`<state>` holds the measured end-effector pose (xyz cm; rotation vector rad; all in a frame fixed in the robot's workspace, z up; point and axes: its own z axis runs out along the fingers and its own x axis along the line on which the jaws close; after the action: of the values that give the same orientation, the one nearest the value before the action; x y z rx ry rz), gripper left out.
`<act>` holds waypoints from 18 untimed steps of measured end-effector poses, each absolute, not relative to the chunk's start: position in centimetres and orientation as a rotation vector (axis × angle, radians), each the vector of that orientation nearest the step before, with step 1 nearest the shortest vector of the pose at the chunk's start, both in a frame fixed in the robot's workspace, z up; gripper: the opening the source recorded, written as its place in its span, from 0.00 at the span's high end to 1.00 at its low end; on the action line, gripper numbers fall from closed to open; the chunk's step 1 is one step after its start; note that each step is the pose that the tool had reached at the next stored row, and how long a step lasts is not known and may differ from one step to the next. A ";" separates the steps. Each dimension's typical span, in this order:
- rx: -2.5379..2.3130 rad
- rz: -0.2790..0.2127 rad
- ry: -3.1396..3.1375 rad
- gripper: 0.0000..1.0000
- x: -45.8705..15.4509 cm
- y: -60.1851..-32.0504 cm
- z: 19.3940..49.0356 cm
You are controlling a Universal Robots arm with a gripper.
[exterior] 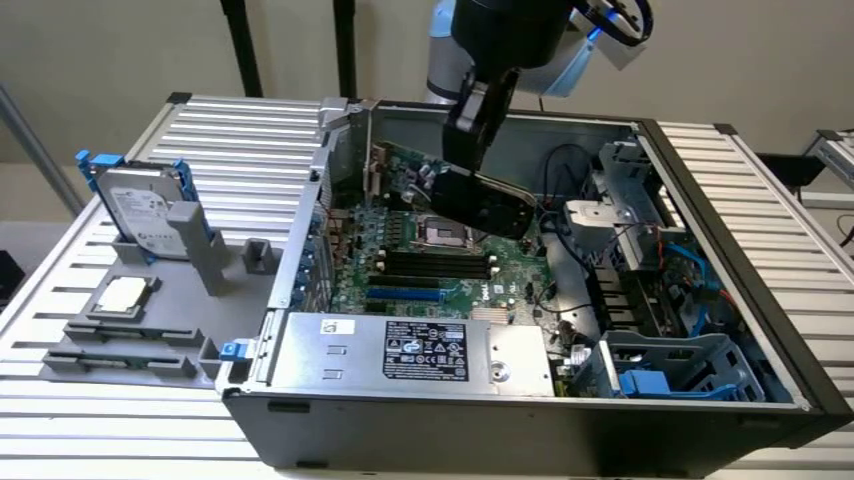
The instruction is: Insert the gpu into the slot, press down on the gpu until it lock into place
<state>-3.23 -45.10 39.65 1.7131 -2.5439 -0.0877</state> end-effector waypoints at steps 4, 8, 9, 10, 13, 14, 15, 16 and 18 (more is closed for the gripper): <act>1.805 -0.087 -2.479 0.74 -3.2 -45.1 39.6; 1.893 -0.086 -2.412 0.74 -3.2 -45.1 39.6; 1.915 -0.086 -2.395 0.74 -3.2 -45.1 39.6; 1.936 -0.086 -2.377 0.74 -3.2 -45.1 39.6; 2.002 -0.085 -2.322 0.74 -3.2 -45.1 39.6; 2.021 -0.086 -2.306 0.74 -3.2 -45.1 39.6; 2.039 -0.089 -2.292 0.74 -3.2 -45.1 39.6; 2.057 -0.091 -2.278 0.74 -3.2 -45.1 39.6; 2.089 -0.099 -2.254 0.74 -3.2 -45.1 39.6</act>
<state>-3.23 -45.10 39.58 2.0894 -2.2543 -0.0990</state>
